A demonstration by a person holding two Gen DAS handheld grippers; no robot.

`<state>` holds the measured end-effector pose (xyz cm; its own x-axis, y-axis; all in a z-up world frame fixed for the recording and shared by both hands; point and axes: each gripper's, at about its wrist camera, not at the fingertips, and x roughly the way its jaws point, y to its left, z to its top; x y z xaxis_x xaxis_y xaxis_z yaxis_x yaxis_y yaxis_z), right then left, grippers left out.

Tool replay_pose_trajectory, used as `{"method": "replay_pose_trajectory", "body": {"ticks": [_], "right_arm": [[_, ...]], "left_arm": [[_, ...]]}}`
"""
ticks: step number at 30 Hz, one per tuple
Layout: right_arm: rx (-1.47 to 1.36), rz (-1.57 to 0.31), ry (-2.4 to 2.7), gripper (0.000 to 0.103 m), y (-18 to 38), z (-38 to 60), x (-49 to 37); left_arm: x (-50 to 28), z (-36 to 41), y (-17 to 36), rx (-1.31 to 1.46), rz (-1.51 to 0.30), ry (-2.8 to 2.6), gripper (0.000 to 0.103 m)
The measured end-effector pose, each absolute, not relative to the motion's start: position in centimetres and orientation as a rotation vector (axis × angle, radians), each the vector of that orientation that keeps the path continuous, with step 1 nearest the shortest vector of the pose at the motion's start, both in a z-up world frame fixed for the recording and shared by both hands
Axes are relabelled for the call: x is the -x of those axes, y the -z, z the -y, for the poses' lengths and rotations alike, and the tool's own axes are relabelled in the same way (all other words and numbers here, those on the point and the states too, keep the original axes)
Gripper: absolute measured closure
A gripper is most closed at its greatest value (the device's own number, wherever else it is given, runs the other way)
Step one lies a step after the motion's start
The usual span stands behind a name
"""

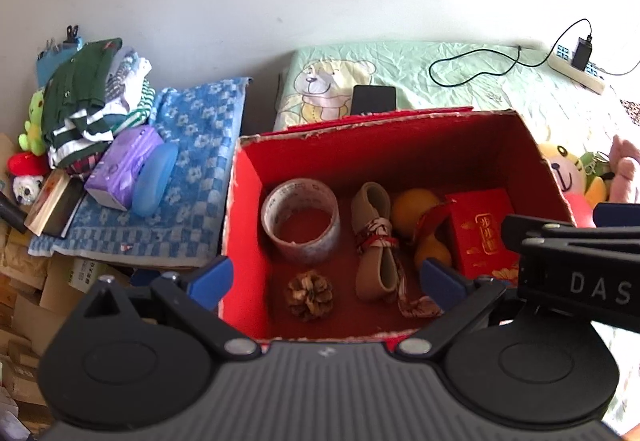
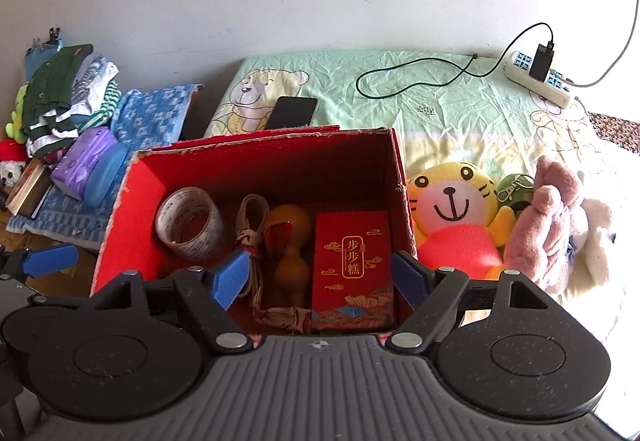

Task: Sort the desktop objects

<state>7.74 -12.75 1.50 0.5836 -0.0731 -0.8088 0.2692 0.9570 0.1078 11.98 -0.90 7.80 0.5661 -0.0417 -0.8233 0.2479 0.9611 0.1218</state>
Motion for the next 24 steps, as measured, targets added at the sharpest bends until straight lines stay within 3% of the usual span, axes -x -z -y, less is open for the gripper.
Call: {"method": "replay_pose_trajectory", "body": {"ticks": [24], "right_arm": [[-0.230,-1.010,0.180,0.022,1.6,13.8,-11.6]], "left_arm": [[-15.5,1.0,-4.1,-0.238,-0.973,0.107,0.003]]}}
